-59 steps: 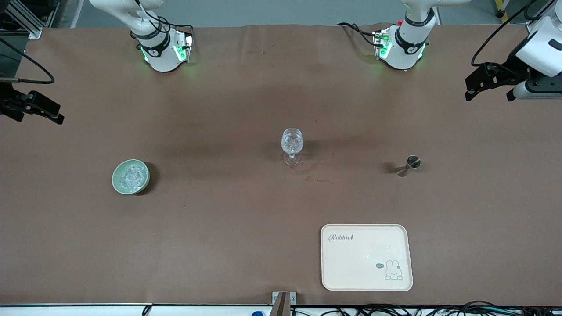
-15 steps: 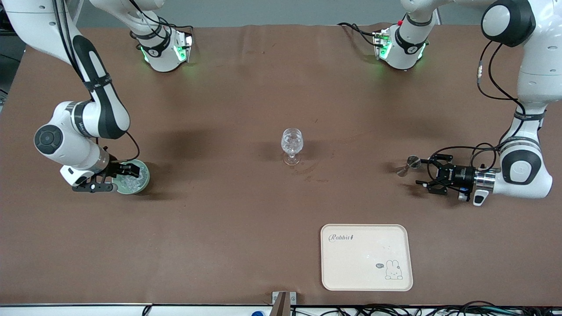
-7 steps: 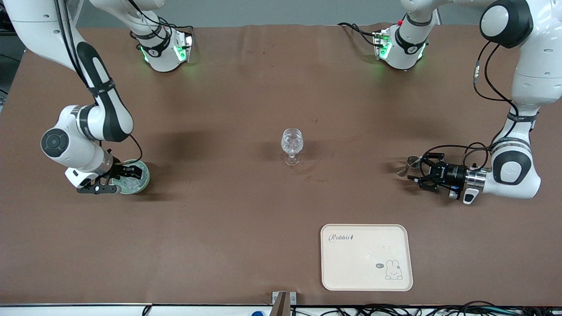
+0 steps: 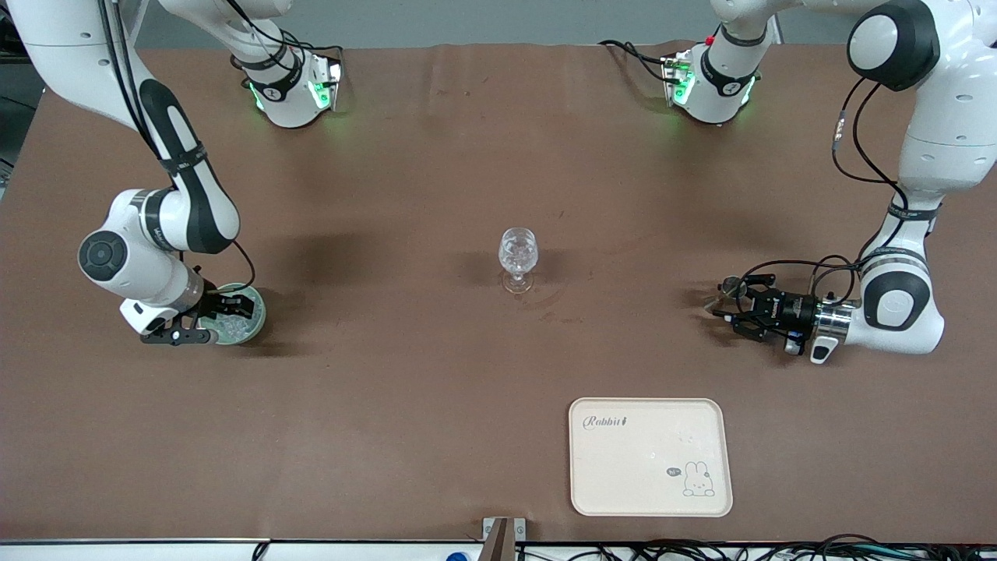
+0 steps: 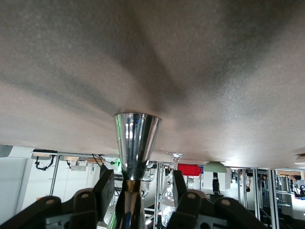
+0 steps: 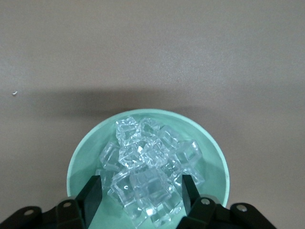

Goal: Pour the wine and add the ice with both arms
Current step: 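Grasp ice with the right gripper while the left gripper grasps the jigger, then move the left gripper's jigger over the glass while the right gripper raises ice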

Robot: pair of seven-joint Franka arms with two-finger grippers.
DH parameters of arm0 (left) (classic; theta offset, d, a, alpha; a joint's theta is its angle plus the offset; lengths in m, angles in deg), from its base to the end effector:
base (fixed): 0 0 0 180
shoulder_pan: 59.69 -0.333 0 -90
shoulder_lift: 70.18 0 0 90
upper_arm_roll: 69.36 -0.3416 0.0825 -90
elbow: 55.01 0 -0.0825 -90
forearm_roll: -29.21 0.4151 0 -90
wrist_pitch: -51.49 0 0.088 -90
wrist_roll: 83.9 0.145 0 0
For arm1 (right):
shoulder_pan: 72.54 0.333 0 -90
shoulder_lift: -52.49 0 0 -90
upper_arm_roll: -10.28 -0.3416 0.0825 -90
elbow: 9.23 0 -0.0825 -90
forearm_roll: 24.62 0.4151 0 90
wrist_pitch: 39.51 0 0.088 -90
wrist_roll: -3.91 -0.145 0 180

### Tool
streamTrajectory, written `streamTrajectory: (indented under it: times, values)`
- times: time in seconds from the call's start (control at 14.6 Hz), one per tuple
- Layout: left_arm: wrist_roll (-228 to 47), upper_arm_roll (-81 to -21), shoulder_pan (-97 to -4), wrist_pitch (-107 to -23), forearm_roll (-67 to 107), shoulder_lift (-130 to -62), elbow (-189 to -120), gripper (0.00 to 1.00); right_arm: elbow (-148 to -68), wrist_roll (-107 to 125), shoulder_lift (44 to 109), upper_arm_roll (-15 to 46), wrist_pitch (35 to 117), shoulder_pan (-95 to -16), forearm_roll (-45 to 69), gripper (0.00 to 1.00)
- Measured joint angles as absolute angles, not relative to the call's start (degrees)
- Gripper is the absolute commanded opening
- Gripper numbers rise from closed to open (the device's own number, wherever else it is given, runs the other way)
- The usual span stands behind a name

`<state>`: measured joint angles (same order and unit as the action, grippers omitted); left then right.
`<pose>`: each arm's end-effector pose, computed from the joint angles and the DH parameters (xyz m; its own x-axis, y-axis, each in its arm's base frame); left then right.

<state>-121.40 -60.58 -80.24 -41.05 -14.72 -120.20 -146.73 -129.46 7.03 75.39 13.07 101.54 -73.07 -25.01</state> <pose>0.6286 0.0361 0.0942 0.0859 0.3935 -0.9153 0.9417 -0.3322 -0.0544 0.6057 -0.0358 0.1852 0.9993 0.0050 -0.0372 0.0058 -0.9998 0.0210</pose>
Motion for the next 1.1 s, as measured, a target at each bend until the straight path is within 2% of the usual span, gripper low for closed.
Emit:
streamTrajectory:
  times: [0.07, 0.14, 0.21, 0.27, 0.34, 0.41, 0.48, 0.89, 1.1]
  values:
    - [-121.40, -60.58, -80.25, -41.05, -14.72, -120.20, -146.73, 0.27, -129.57, 7.04, 75.39, 13.07, 101.54, -73.07, -25.01, 0.67]
    - [-121.40, -60.59, -80.25, -41.05, -14.72, -120.20, -146.73, 0.26, -129.62, 7.03, 75.40, 13.08, 101.56, -73.07, -25.01, 0.62]
    - [-121.39, -60.59, -80.26, -41.04, -14.72, -120.20, -146.73, 0.26, -129.63, 7.04, 75.39, 13.11, 101.59, -73.07, -25.01, 0.54]
    - [-121.39, -60.59, -80.26, -41.05, -14.72, -120.20, -146.72, 0.23, -129.63, 7.04, 75.39, 13.11, 101.62, -73.07, -25.01, 0.27]
    - [-121.39, -60.59, -80.26, -41.05, -14.72, -120.20, -146.72, 0.19, -129.63, 7.04, 75.39, 13.11, 101.70, -73.07, -25.01, 0.13]
    - [-121.39, -60.61, -80.30, -41.05, -14.72, -120.20, -146.72, 0.10, -129.64, 7.04, 75.40, 13.11, 101.96, -73.07, -25.01, 0.07]
    - [-121.38, -60.62, -80.36, -41.06, -14.72, -120.20, -146.71, 0.02, -129.63, 7.04, 75.39, 13.12, 102.36, -73.08, -25.01, 0.03]
    - [-121.33, -60.39, -80.34, -40.95, -14.72, -120.20, -146.60, 0.01, -129.16, 7.03, 74.56, 13.14, 102.24, -73.08, -25.01, 0.03]
    - [-120.88, -57.56, -80.68, -40.37, -14.72, -120.04, -145.96, 0.01, -127.11, 7.02, 70.37, 13.14, 97.10, -73.08, -25.01, 0.03]
